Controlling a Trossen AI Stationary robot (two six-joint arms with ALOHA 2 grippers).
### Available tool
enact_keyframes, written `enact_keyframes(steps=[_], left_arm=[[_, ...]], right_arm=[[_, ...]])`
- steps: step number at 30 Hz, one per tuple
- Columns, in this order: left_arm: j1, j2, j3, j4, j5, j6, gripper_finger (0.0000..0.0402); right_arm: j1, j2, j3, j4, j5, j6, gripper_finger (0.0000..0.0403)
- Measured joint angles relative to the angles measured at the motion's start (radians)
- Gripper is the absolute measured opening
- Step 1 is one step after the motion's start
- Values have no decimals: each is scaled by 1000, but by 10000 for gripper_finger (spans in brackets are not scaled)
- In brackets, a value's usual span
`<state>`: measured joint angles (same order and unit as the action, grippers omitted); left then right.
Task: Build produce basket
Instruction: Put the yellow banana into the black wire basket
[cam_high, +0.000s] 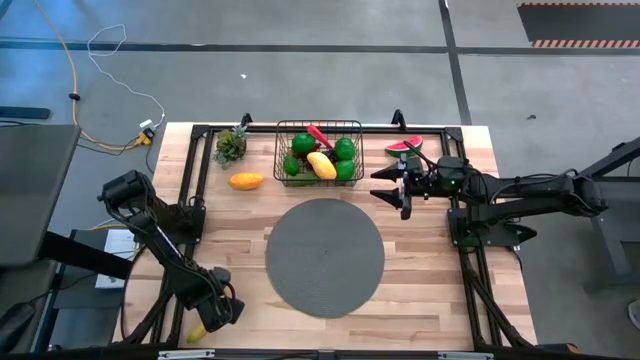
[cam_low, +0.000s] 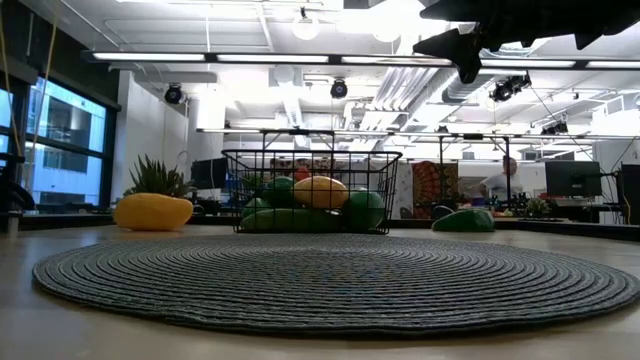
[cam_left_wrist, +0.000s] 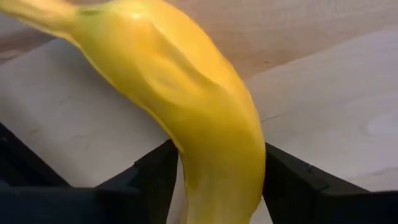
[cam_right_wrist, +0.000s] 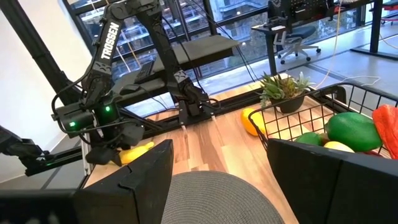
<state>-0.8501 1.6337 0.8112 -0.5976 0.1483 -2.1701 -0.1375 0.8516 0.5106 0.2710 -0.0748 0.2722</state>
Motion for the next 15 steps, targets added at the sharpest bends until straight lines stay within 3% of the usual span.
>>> enact_keyframes(steps=[8, 15], left_arm=[[60, -95, -2, -30, -81, 181, 152], [225, -289, -2, -71, -273, 451, 135]], right_arm=[[0, 0, 0, -2, 1, 0, 243], [0, 0, 0, -5, 1, 0, 243]])
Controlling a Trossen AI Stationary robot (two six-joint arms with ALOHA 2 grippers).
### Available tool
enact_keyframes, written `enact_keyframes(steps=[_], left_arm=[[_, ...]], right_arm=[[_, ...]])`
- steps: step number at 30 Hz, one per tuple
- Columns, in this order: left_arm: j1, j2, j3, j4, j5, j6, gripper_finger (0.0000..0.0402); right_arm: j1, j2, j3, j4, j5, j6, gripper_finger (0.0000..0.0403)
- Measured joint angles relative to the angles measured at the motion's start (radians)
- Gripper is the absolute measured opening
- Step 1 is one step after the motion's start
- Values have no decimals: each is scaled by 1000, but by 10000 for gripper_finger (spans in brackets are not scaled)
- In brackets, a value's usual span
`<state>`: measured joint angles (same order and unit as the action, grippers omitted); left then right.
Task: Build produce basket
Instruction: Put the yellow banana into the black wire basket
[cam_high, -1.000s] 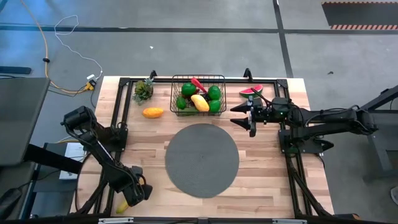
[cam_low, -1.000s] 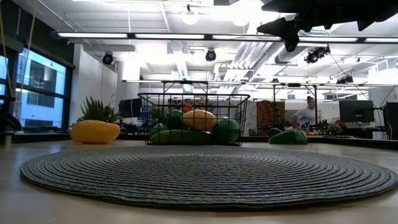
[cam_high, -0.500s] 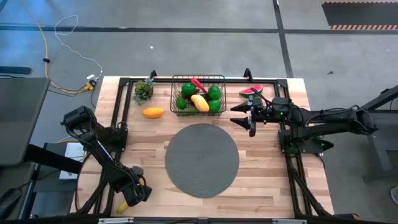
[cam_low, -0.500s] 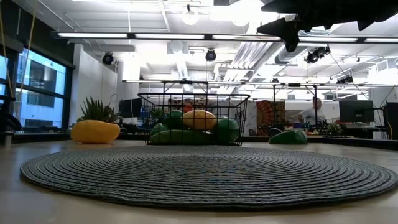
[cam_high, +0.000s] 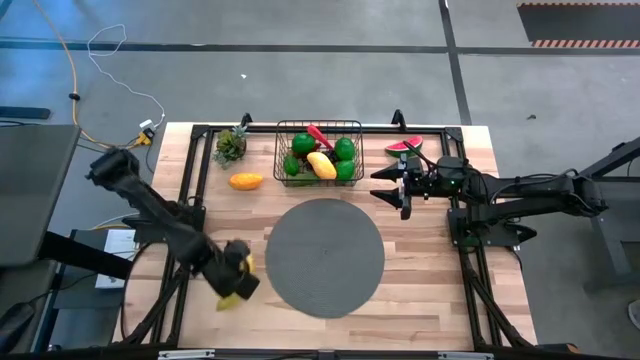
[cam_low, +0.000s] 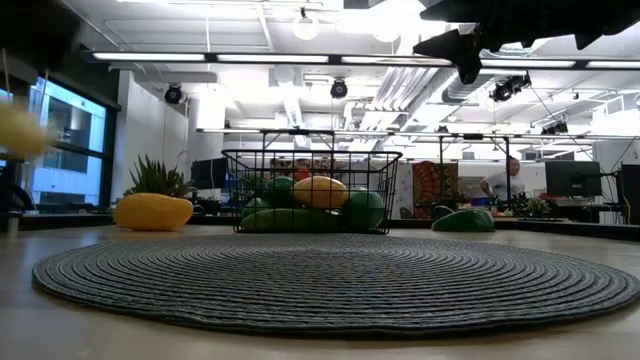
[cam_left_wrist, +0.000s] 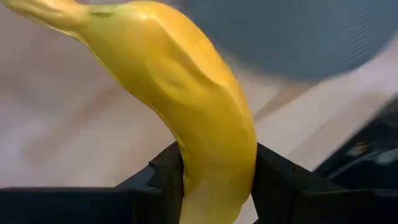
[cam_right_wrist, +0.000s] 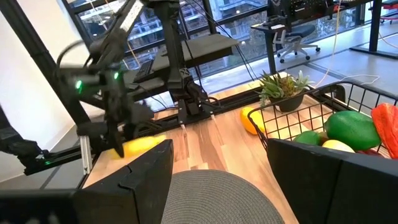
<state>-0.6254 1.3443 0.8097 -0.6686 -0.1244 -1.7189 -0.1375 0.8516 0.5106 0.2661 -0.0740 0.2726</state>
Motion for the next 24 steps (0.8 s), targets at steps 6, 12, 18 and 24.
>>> enact_keyframes(steps=[6, 12, 18, 24], left_arm=[[227, -206, 0, 118, -211, 378, 136], [489, -343, 2, 578, -246, 1000, 136], [696, -349, 2, 943, -101, 1392, 136], [802, -298, -2, 984, 82, 1366, 136]], right_arm=[[0, 0, 0, -1, 0, 0, 243], [0, 0, 0, 3, 0, -11, 243], [0, 0, 0, 81, 0, -3, 243], [0, 0, 0, 203, 0, 15, 243]])
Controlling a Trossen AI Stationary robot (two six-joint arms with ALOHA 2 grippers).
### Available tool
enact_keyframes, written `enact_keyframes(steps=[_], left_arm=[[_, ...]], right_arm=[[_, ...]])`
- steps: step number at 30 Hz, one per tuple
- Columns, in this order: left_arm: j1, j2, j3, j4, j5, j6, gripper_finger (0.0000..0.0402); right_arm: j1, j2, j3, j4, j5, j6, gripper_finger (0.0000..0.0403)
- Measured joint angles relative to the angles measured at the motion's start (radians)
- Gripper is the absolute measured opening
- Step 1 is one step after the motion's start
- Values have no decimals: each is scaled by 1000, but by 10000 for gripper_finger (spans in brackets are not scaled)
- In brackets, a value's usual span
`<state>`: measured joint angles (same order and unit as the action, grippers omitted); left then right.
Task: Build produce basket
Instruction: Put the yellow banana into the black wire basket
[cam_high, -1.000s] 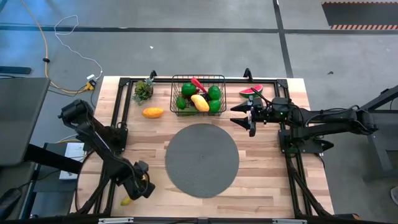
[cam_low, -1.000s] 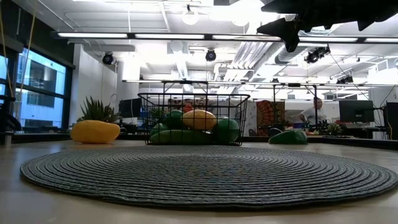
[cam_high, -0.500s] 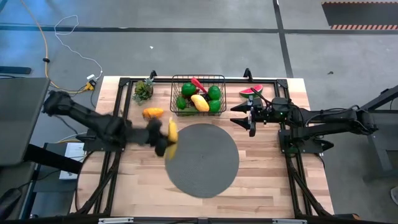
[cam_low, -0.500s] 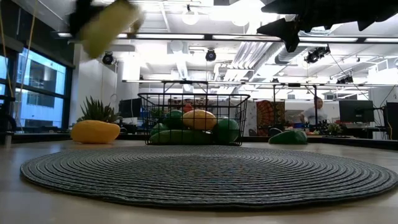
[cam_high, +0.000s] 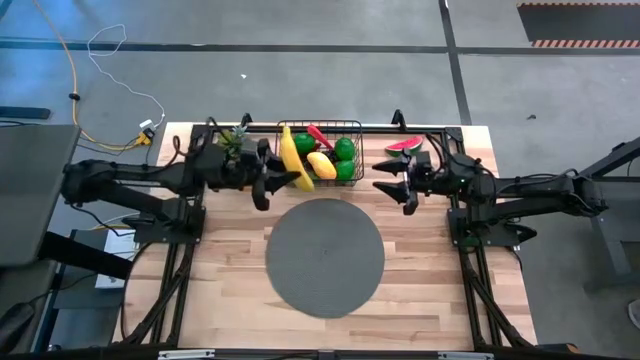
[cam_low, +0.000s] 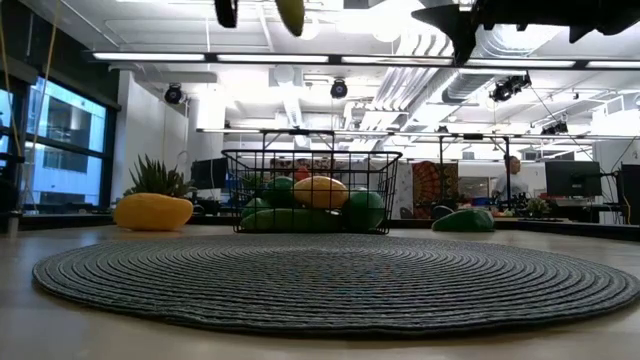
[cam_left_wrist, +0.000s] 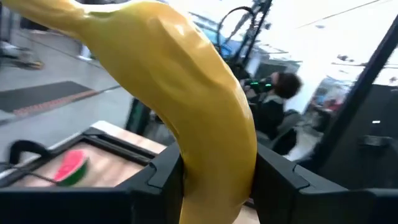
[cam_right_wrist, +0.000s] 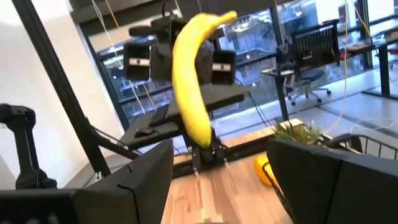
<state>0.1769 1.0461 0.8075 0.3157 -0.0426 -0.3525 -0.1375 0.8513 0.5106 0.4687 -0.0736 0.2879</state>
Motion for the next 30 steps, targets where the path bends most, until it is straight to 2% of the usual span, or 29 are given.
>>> enact_keyframes(steps=[9, 30], left_arm=[[-54, 92, -121, 324, -18, -63, 136], [-57, 96, -121, 325, -21, -11, 136]], right_arm=[[0, 0, 0, 15, 30, 0, 243], [0, 0, 0, 15, 29, 0, 243]])
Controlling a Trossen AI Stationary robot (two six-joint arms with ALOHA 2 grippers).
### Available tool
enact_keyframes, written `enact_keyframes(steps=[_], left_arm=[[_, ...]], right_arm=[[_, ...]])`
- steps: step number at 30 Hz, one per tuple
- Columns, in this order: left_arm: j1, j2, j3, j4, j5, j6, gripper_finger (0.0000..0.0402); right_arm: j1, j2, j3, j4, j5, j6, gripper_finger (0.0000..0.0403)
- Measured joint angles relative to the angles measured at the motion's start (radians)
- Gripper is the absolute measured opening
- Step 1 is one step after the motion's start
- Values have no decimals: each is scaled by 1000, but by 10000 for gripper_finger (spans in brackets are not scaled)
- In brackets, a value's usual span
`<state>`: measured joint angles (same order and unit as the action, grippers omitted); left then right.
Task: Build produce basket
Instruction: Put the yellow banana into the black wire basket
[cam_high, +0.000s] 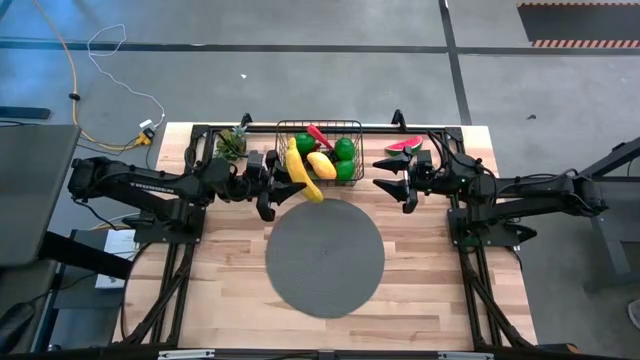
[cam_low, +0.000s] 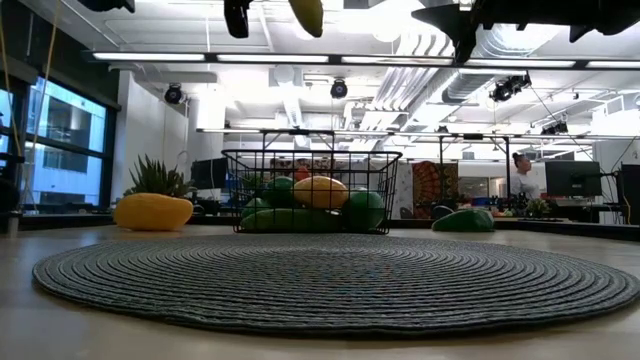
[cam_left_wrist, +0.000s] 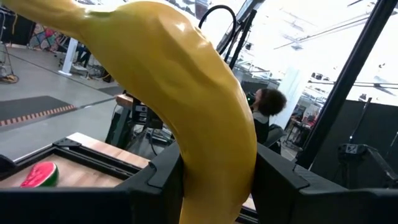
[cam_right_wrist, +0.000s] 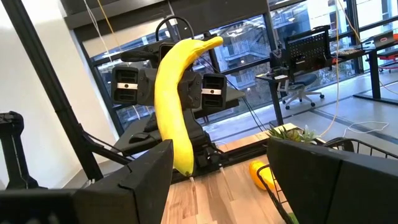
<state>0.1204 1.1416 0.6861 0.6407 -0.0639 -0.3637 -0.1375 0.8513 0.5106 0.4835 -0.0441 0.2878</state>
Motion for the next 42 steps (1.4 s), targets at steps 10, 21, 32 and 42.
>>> enact_keyframes(steps=[10, 21, 32, 42], left_arm=[[5, 0, 6, -9, -4, 56, 136], [204, 145, 395, -661, -26, 157, 136], [353, 440, 645, -1096, -74, 295, 136], [365, 585, 646, -1214, -125, 296, 143]], right_arm=[[0, 0, 0, 0, 11, 0, 243], [0, 0, 0, -4, 42, 0, 243], [0, 0, 0, -13, 42, 0, 243], [0, 0, 0, -16, 41, 0, 243]])
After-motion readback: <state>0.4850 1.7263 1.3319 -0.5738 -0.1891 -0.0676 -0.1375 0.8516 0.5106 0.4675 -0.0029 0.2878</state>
